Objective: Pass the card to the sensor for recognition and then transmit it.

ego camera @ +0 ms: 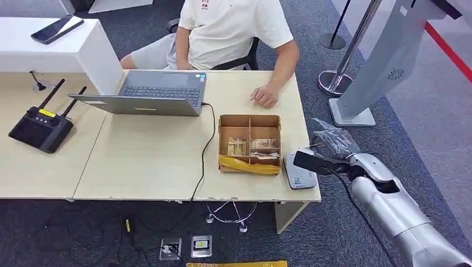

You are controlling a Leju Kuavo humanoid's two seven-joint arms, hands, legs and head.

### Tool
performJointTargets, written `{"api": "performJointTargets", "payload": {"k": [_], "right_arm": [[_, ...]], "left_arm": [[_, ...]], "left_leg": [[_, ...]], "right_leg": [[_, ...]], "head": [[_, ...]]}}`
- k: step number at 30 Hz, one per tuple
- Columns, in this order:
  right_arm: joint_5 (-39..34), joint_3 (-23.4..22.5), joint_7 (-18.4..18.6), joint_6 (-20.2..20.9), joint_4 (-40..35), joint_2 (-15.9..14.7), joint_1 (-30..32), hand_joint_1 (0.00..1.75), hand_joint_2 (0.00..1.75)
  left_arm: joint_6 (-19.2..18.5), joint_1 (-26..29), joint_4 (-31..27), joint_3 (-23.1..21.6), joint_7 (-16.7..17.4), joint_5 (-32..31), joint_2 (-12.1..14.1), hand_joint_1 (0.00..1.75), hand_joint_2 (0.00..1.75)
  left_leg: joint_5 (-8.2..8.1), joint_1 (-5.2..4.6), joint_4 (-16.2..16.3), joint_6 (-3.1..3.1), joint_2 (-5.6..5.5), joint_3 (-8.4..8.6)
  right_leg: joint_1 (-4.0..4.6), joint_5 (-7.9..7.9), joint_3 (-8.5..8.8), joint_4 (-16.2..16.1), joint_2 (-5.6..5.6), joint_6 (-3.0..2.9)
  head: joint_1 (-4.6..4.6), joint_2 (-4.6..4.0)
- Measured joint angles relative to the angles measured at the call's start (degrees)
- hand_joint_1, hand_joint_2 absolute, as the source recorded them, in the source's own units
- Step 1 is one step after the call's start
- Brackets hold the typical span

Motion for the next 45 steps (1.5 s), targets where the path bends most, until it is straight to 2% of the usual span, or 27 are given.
{"api": "performJointTargets", "payload": {"k": [6, 14, 27, 33, 45], "right_arm": [[4.2, -0.6, -1.0, -1.5, 3.8, -0.6, -0.1, 1.75, 1.75], [5.2, -0.6, -1.1, -2.6, 8.7, -0.7, 0.3, 1.75, 1.75], [2.9, 0.7, -0.6, -2.9, 9.9, 0.8, 2.5, 1.75, 1.75], [2.1, 0.7, -0.6, -5.2, 10.5, 1.5, 2.5, 1.75, 1.75], [1.2, -1.2, -0.6, -5.7, 10.4, 1.3, 1.6, 1.75, 1.75]], "left_arm": [[0.0, 0.0, -0.2, 0.0, 0.0, 1.0, 0.0, 0.00, 1.75], [0.0, 0.0, -0.3, -0.5, 0.0, 1.7, 0.0, 0.00, 1.75], [0.0, 0.0, -0.3, -1.4, 0.0, 1.7, 0.0, 0.00, 1.75], [0.0, 0.0, -0.3, -1.5, 0.0, 1.8, 0.0, 0.00, 1.75], [0.0, 0.0, -0.5, -2.8, 0.0, 2.3, 0.0, 0.00, 1.75]], "left_leg": [[0.00, 0.00, 0.0, 0.00, 0.00, -0.01], [-0.01, 0.00, 0.0, -0.01, 0.00, -0.02], [-0.01, 0.00, 0.0, -0.02, 0.00, -0.01], [-0.01, 0.00, 0.0, -0.02, 0.00, -0.02], [-0.01, 0.00, 0.0, -0.02, 0.00, 0.00]], "right_leg": [[0.00, 0.00, 0.00, 0.0, 0.00, 0.00], [0.00, 0.00, -0.01, 0.0, 0.00, 0.00], [0.00, 0.00, 0.00, 0.0, 0.02, 0.00], [0.00, 0.00, 0.00, 0.0, 0.01, 0.00], [0.00, 0.00, 0.01, 0.0, 0.01, 0.00]], "head": [[0.02, 0.00], [0.02, 0.00], [0.02, 0.00], [0.02, 0.00], [0.00, 0.00]]}}
